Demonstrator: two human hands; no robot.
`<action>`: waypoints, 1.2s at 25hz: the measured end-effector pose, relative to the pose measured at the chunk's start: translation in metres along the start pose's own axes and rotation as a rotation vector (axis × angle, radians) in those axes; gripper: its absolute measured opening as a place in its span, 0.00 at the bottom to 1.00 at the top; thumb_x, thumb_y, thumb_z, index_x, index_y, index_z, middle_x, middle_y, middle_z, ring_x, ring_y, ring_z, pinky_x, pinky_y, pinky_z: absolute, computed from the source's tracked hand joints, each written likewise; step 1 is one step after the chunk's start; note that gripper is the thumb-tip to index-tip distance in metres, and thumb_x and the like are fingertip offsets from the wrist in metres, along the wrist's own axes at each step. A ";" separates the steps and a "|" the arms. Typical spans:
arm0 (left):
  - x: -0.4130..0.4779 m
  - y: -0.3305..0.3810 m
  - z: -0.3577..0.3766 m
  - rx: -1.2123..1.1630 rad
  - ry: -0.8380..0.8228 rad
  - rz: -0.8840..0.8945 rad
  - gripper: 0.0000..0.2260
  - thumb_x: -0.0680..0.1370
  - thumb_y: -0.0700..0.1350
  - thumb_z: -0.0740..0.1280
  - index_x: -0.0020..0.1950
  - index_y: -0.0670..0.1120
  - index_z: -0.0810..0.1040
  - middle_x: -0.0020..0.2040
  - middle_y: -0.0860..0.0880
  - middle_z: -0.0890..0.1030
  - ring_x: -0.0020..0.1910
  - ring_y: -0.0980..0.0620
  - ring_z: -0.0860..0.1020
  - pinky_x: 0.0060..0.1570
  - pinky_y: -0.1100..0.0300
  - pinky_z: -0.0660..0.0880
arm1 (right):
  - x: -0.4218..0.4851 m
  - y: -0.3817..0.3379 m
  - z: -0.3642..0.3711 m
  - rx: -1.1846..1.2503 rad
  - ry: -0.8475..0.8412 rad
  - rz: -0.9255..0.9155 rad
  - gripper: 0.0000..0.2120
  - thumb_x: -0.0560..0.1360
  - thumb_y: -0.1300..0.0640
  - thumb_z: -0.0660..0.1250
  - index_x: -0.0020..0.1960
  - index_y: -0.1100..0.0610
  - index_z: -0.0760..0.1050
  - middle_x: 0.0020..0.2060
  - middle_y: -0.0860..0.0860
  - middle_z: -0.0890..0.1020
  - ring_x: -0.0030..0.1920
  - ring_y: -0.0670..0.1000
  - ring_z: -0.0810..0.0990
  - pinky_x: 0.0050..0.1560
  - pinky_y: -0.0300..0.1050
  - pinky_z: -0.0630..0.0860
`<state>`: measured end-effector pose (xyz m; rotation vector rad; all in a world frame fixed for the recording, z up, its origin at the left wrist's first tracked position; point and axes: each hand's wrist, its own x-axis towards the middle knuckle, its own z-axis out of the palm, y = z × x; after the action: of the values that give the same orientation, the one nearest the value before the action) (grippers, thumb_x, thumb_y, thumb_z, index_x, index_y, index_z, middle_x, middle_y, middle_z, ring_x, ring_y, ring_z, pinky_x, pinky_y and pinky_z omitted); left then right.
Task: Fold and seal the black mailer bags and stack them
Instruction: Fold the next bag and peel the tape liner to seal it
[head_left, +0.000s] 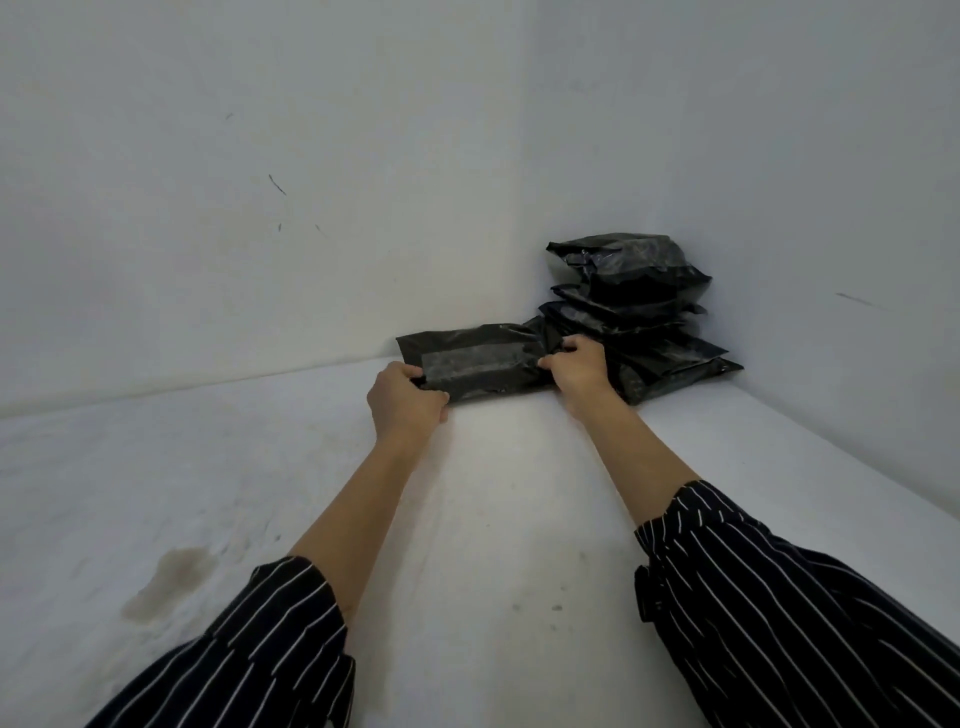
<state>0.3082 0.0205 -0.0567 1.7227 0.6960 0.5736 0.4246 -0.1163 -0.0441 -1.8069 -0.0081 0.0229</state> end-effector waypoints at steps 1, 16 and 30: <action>0.002 -0.002 0.002 0.117 0.012 0.065 0.16 0.71 0.36 0.72 0.58 0.39 0.75 0.54 0.43 0.78 0.45 0.43 0.81 0.49 0.53 0.79 | 0.004 0.003 0.003 -0.060 0.038 -0.045 0.18 0.73 0.67 0.68 0.62 0.63 0.70 0.57 0.58 0.75 0.55 0.54 0.74 0.48 0.36 0.69; -0.002 -0.013 0.002 0.857 -0.078 0.366 0.19 0.80 0.49 0.59 0.70 0.45 0.68 0.70 0.42 0.68 0.68 0.43 0.66 0.69 0.49 0.60 | -0.026 0.021 0.024 -0.974 0.011 -0.584 0.16 0.81 0.50 0.55 0.64 0.55 0.71 0.62 0.53 0.75 0.64 0.54 0.71 0.69 0.50 0.54; -0.098 -0.012 -0.179 0.795 0.077 0.277 0.10 0.79 0.45 0.61 0.52 0.41 0.78 0.52 0.45 0.80 0.54 0.44 0.76 0.56 0.53 0.70 | -0.214 -0.045 0.062 -0.759 -0.330 -0.637 0.06 0.76 0.61 0.60 0.50 0.61 0.74 0.47 0.55 0.81 0.50 0.56 0.77 0.53 0.46 0.68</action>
<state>0.1138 0.0754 -0.0268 2.5764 0.8063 0.5941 0.2097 -0.0496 -0.0119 -2.4523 -0.9316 -0.1553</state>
